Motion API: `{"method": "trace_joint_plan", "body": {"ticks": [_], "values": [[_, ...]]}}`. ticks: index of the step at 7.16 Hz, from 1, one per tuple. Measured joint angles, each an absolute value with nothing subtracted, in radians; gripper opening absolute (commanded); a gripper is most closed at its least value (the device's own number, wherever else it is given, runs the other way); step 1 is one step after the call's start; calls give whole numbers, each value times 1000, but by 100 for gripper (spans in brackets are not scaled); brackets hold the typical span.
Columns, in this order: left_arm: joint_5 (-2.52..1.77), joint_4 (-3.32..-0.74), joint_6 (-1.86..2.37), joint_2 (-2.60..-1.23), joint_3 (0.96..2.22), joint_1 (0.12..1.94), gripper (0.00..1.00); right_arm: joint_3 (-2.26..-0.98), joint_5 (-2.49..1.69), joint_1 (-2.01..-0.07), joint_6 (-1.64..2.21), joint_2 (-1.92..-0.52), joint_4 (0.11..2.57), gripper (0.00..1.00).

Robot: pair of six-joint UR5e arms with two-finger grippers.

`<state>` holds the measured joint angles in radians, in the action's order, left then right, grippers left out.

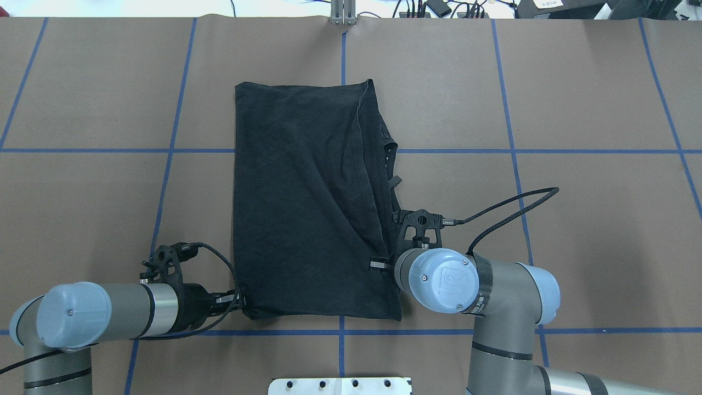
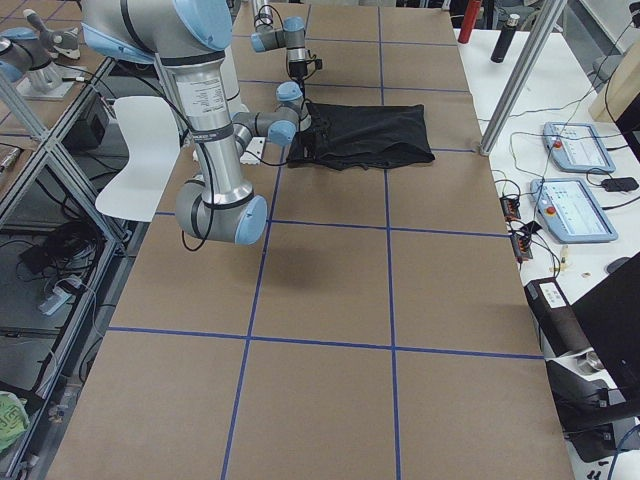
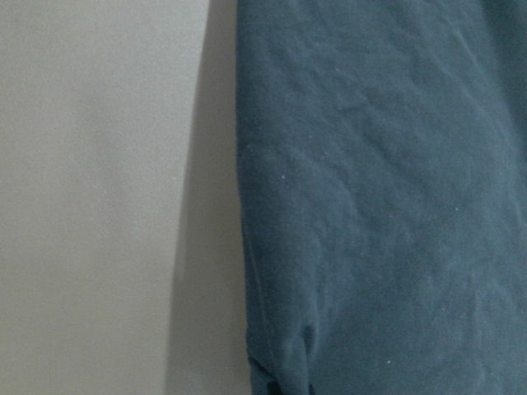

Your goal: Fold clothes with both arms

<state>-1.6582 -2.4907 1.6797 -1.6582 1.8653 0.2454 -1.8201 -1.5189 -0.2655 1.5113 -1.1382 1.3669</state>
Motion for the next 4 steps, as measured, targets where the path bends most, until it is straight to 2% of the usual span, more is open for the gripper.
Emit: {"method": "trace_joint_plan", "body": {"ticks": [4], "values": [[-1659, -2490, 1679, -1658, 1873, 245, 0, -1880, -1534, -271, 1513, -1148, 1378, 0]]}}
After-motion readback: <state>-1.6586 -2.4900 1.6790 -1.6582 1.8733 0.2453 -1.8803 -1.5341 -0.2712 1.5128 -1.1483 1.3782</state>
